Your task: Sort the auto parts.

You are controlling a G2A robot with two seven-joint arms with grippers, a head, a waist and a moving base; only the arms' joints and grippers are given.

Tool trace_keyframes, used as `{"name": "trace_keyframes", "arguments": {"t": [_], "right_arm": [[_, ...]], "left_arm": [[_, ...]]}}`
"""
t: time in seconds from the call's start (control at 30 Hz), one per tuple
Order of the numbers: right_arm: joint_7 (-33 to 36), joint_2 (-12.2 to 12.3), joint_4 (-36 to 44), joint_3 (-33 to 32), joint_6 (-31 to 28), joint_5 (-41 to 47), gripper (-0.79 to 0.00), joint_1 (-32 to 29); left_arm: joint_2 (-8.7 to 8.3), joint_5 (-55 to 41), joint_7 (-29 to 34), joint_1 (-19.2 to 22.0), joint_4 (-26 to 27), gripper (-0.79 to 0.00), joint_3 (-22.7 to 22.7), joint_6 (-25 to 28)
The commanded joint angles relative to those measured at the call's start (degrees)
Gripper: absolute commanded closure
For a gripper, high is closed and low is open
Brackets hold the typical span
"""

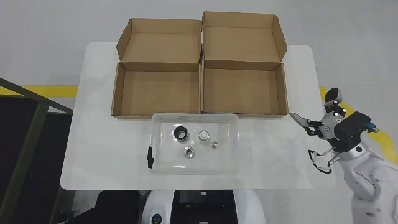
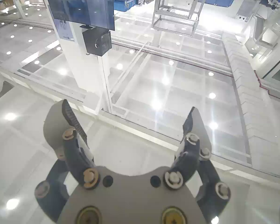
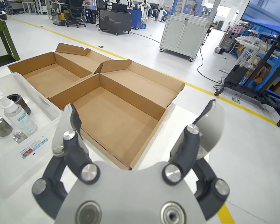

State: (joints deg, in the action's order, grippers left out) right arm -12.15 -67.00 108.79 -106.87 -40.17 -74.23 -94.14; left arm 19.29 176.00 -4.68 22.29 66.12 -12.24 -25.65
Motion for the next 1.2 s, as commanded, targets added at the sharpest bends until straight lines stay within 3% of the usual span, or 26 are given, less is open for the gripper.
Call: {"name": "trace_keyframes", "arguments": {"t": [0.0,0.77,1.17], "right_arm": [[0.0,0.0,0.0,0.0,0.0,0.0,-0.784,0.0],[0.22,0.0,0.09,0.52,-0.32,0.49,-0.785,0.1],[9.44,1.08,2.53,7.7,-9.39,-3.21,-0.785,5.61]], "left_arm": [[0.0,0.0,0.0,0.0,0.0,-0.784,0.0,0.0],[0.0,0.0,0.0,0.0,0.0,-0.785,0.0,0.0],[0.0,0.0,0.0,0.0,0.0,-0.785,0.0,0.0]]}}
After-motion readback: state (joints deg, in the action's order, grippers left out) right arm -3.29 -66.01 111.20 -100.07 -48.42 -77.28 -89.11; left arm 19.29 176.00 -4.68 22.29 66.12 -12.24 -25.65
